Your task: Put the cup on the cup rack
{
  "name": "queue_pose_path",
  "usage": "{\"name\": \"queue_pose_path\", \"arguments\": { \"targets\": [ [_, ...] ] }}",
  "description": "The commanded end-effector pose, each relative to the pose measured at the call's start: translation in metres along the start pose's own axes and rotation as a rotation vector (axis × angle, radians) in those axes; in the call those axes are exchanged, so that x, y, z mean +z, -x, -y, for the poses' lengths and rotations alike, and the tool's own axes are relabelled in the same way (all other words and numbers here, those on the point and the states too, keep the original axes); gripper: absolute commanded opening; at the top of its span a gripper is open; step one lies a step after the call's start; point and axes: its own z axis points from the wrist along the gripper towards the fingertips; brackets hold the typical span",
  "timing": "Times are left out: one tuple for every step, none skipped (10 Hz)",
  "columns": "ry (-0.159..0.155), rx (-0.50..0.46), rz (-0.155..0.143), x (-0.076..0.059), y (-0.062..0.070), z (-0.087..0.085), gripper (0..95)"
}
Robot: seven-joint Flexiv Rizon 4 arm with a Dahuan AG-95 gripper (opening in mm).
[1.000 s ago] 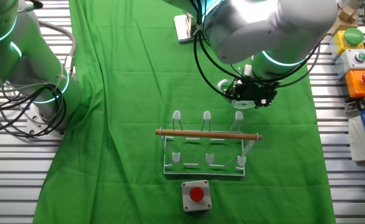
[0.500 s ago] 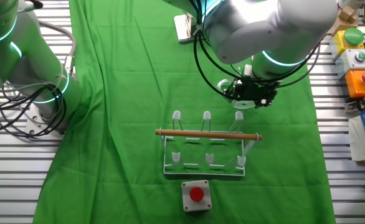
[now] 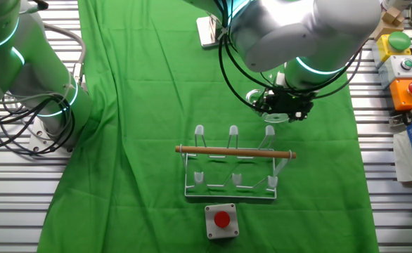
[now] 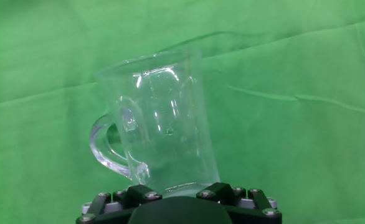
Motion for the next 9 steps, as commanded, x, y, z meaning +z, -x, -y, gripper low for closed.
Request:
{"name": "queue_pose_path", "arguments": {
  "targets": [
    [-0.002, 0.11, -0.086, -0.0301, -0.0036, 0.001, 0.0],
    [-0.002, 0.111, -0.085, -0.0301, -0.0036, 0.001, 0.0],
    [-0.006, 0.12, -0.098, -0.0304, -0.0034, 0.0008, 0.0],
    [-0.014, 0.121, -0.124, -0.0303, -0.0032, 0.0009, 0.0],
    [-0.02, 0.117, -0.146, -0.0302, -0.003, 0.0011, 0.0],
    [-0.033, 0.102, -0.193, -0.0301, -0.0029, 0.0011, 0.0],
    [-0.036, 0.097, -0.217, -0.0306, -0.0028, 0.0011, 0.0],
    [-0.044, 0.094, -0.235, -0.0324, -0.0028, 0.0011, 0.0],
    [-0.043, 0.099, -0.23, -0.0336, -0.0032, 0.0015, 0.0]
  ]
}}
